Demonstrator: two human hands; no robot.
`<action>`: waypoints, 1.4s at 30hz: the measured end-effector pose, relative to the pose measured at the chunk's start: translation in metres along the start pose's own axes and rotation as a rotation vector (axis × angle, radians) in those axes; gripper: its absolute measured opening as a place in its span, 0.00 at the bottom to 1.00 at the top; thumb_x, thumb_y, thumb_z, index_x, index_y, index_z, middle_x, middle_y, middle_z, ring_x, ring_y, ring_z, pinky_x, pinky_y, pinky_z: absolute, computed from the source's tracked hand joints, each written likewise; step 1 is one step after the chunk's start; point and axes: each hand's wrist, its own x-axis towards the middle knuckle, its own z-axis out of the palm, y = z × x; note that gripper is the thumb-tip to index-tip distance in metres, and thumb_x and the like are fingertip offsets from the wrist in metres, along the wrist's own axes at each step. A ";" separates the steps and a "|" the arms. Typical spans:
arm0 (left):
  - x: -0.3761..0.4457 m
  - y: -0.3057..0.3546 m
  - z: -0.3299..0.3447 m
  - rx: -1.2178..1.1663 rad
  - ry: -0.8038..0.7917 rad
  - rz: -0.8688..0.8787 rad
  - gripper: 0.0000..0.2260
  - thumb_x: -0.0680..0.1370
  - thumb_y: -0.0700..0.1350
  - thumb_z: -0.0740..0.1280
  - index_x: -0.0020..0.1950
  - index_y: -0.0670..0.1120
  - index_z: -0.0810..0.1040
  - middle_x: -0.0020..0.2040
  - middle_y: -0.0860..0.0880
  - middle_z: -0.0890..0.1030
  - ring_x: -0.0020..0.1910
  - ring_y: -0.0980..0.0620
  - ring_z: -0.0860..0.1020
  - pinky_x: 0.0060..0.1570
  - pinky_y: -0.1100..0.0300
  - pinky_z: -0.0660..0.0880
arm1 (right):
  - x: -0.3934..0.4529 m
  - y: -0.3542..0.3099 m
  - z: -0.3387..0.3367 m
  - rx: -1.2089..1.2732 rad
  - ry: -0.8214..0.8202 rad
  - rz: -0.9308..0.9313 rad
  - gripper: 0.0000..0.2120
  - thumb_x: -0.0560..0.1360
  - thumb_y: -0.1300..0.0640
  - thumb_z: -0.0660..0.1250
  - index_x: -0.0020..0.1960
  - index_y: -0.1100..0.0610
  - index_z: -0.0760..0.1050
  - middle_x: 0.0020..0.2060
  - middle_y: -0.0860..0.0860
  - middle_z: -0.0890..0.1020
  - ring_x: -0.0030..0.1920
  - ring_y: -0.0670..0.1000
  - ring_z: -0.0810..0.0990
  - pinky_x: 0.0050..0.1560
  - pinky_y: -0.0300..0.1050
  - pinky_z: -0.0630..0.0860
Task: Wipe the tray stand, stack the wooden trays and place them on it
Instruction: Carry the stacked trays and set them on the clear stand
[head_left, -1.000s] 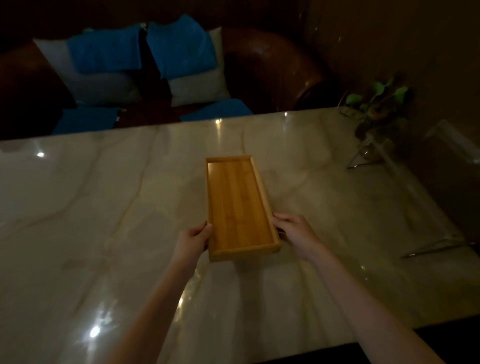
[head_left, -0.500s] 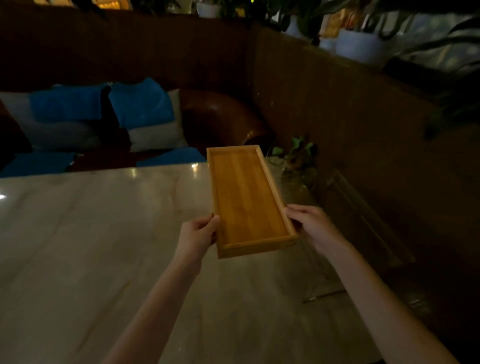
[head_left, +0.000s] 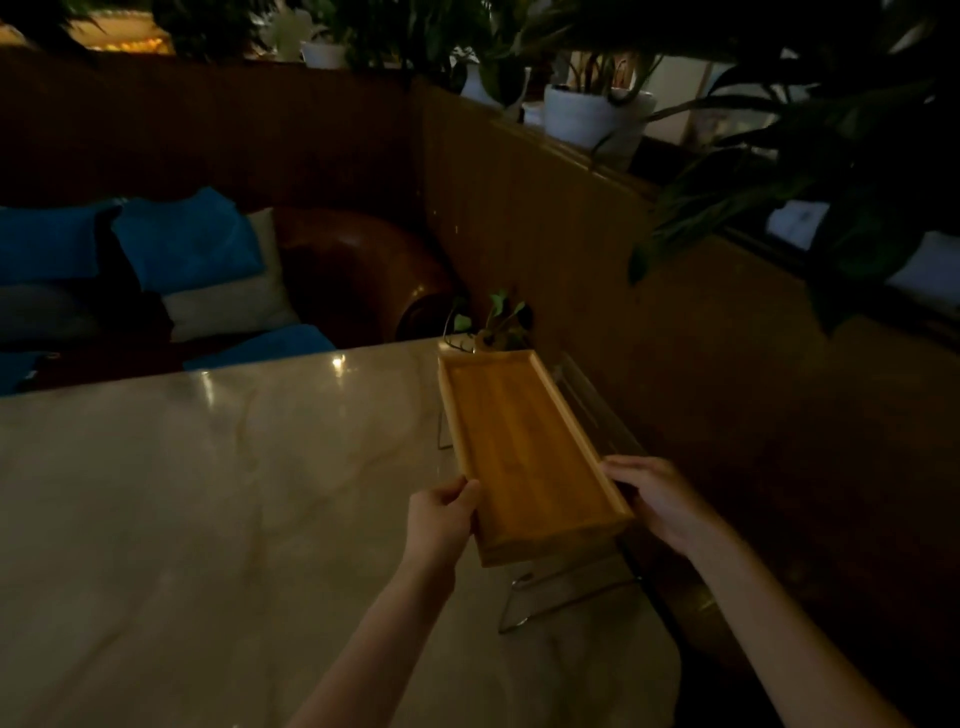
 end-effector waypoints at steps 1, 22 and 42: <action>0.001 -0.002 0.004 0.002 -0.003 -0.001 0.12 0.77 0.42 0.61 0.34 0.48 0.76 0.44 0.41 0.79 0.46 0.44 0.77 0.57 0.43 0.74 | 0.002 0.001 -0.004 -0.006 -0.008 0.000 0.08 0.76 0.61 0.60 0.51 0.58 0.77 0.48 0.56 0.80 0.49 0.54 0.79 0.42 0.47 0.75; 0.019 -0.010 0.045 0.084 0.012 0.087 0.13 0.79 0.40 0.55 0.57 0.40 0.76 0.54 0.57 0.71 0.40 0.62 0.71 0.38 0.69 0.71 | 0.037 -0.001 -0.021 -0.123 0.010 0.002 0.09 0.76 0.62 0.59 0.53 0.60 0.75 0.41 0.50 0.77 0.45 0.49 0.75 0.55 0.48 0.68; 0.040 -0.031 0.038 0.455 0.028 0.236 0.11 0.77 0.37 0.57 0.38 0.37 0.76 0.47 0.41 0.78 0.39 0.48 0.76 0.34 0.64 0.72 | 0.043 0.012 -0.009 -0.446 0.076 -0.093 0.17 0.78 0.59 0.57 0.65 0.63 0.68 0.65 0.60 0.73 0.66 0.58 0.70 0.66 0.51 0.67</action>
